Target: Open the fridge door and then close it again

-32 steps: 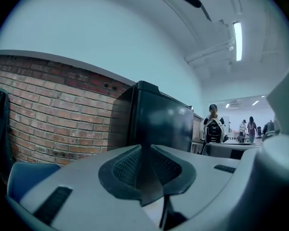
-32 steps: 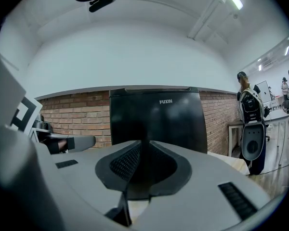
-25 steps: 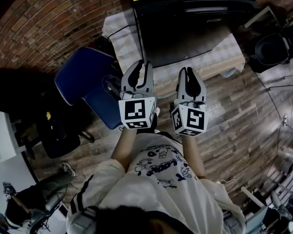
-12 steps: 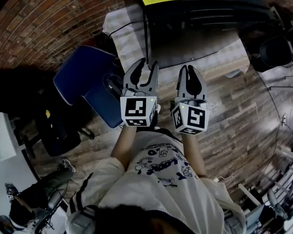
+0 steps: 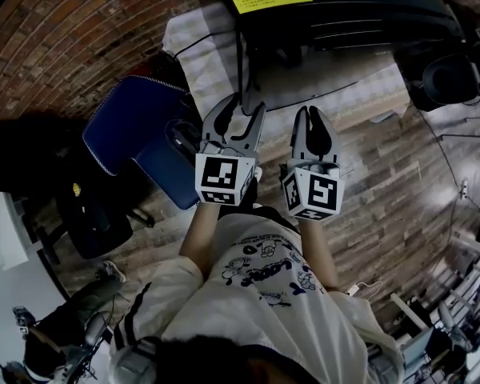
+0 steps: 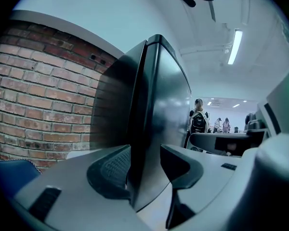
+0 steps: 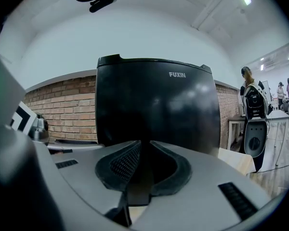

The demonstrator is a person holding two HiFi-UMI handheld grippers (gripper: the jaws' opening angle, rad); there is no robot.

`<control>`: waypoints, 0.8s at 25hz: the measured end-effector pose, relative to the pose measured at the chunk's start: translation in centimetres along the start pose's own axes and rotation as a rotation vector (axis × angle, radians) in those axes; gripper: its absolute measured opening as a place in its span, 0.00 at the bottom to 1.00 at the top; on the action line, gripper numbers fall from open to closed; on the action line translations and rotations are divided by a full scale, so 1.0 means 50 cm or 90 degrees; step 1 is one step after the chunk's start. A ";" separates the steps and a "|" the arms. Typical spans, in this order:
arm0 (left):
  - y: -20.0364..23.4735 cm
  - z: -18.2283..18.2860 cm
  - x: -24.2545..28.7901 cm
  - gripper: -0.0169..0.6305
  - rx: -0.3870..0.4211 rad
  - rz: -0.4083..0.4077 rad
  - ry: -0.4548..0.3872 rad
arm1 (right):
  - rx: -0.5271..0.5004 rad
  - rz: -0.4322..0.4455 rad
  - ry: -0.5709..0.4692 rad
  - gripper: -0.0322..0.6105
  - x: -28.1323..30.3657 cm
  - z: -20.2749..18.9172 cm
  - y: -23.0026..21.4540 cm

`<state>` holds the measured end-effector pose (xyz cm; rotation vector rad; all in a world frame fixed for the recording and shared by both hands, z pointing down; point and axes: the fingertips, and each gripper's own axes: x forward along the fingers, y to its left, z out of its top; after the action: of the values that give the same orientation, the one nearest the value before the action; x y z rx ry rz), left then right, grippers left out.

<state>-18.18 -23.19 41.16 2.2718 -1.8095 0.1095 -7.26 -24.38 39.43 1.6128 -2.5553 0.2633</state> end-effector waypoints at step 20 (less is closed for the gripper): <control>0.006 -0.011 0.032 0.32 0.019 -0.028 0.004 | -0.009 0.004 0.019 0.16 0.017 -0.021 -0.001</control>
<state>-18.03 -24.62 42.06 2.3281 -1.7647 0.1371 -7.58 -24.95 40.63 1.5846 -2.5343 0.2667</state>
